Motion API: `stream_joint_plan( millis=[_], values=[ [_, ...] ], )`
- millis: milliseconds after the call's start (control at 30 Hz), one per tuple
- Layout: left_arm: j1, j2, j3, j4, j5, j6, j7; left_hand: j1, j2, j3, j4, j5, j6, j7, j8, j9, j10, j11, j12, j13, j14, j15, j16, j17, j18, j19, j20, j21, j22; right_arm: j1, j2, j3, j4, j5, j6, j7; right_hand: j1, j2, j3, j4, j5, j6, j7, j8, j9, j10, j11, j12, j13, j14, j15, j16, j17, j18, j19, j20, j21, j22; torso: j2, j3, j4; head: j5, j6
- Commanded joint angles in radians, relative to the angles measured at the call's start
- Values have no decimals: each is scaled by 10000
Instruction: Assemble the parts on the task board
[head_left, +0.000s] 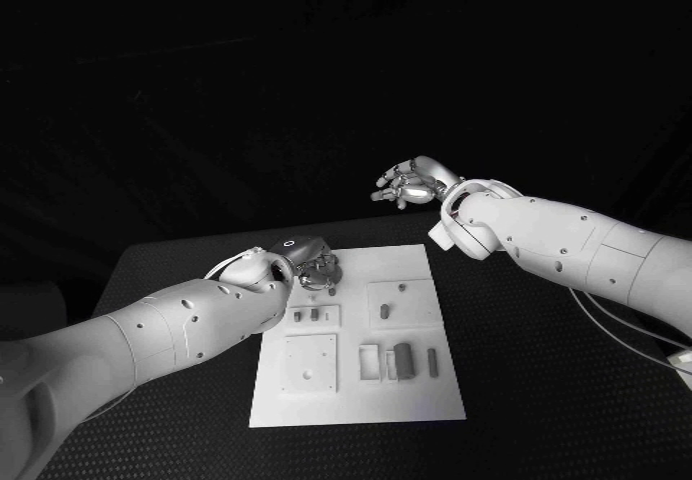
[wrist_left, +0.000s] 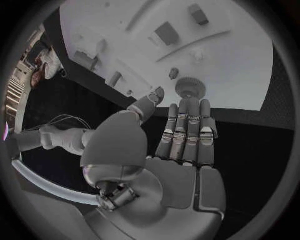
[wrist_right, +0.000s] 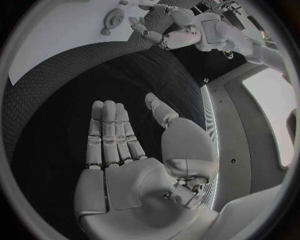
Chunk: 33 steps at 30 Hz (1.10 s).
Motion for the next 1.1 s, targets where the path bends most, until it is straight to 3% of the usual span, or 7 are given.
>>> stream_joint_plan(
  millis=[33, 133, 200, 367, 467, 733, 1100],
  values=[
    [-14, 109, -43, -123, -779, 168, 285, 144, 45, 87, 2, -31, 121, -7, 27, -30, 94, -4, -43, -50, 84, -12, -61, -7, 58, 64, -11, 5, -38, -2, 36, 5, -49, 151, 202, 147, -45, 28, 70, -18, -16, -93, 161, 95, 12, -46, 132, -712, -746, -229, 281, -1033, -318, -293, -540, 176, -608, -270, 2, 2, -1, -25, 8],
    [-55, 189, -131, -277, -797, 233, 301, 178, 80, 120, 8, -32, 187, -4, 34, -72, 173, -21, -53, -102, 213, -60, -15, 21, 71, 188, -46, 43, -64, -2, 66, 5, -47, 189, -104, 279, 28, 31, 80, -39, -23, -159, 197, 173, 29, 191, 215, -1448, -1636, -10, 538, -2269, -578, -308, -772, 326, -1110, -511, 1, 6, 4, -30, -7],
    [-106, 254, -154, -395, -805, 287, 335, 188, 90, 126, 10, -30, 250, 16, 36, -123, 270, -46, -60, -158, 460, -177, 110, 95, 110, 442, -127, 110, -74, -2, 88, 6, -74, 291, -75, 301, 125, 62, 39, -48, -21, -175, 196, 220, 31, 248, 240, -1720, -2034, 72, 584, -2843, -569, -300, -824, 390, -1299, -573, -3, 3, 2, -36, -11],
    [-213, 341, -179, -538, -809, 424, 365, 197, 131, 142, 11, -30, 341, 3, 59, -157, 332, -62, -73, -207, 499, -213, 113, 118, 94, 508, -158, 85, -110, -2, 137, 6, -76, 354, -27, 318, 213, 107, -71, -52, -20, -214, 214, 267, -3, 313, 320, -2134, -2668, 196, 749, -3976, -723, -321, -1021, 503, -1637, -634, 4, 4, 1, -60, -13],
    [-249, 373, -188, -590, -809, 466, 389, 189, 157, 145, 14, -30, 380, -16, 69, -172, 350, -66, -83, -230, 502, -216, 106, 124, 82, 519, -165, 68, -127, -2, 151, 6, -77, 357, -18, 320, 229, 116, -103, -48, -19, -215, 215, 275, -17, 348, 324, -2168, -2772, 262, 751, -4131, -704, -312, -1022, 518, -1679, -625, 1, 13, -4, -66, -24],
    [-292, 422, -219, -616, -810, 456, 439, 234, 206, 176, 6, -29, 239, -53, -82, -369, 163, 62, -494, -526, 681, -312, 114, 195, 47, 738, -280, 75, -184, -2, 180, 6, -86, 375, -6, 316, 241, 117, -136, -46, -18, -224, 220, 277, -37, 367, 333, -2201, -2876, 297, 765, -4288, -672, -306, -1040, 536, -1729, -616, -4, -3, 7, -103, -39],
    [-446, 521, -252, -762, -810, 630, 579, 404, 375, 308, 5, -29, 411, -65, -31, -478, 406, -20, -664, -705, 1135, -527, 221, 309, 61, 1178, -488, 179, -111, -2, 205, 6, -50, 383, 34, 309, 242, 118, -160, -40, -18, -227, 222, 280, -51, 384, 339, -2217, -2949, 321, 775, -4393, -639, -303, -1052, 550, -1765, -607, -1, -4, 11, -148, -55]
  ],
)
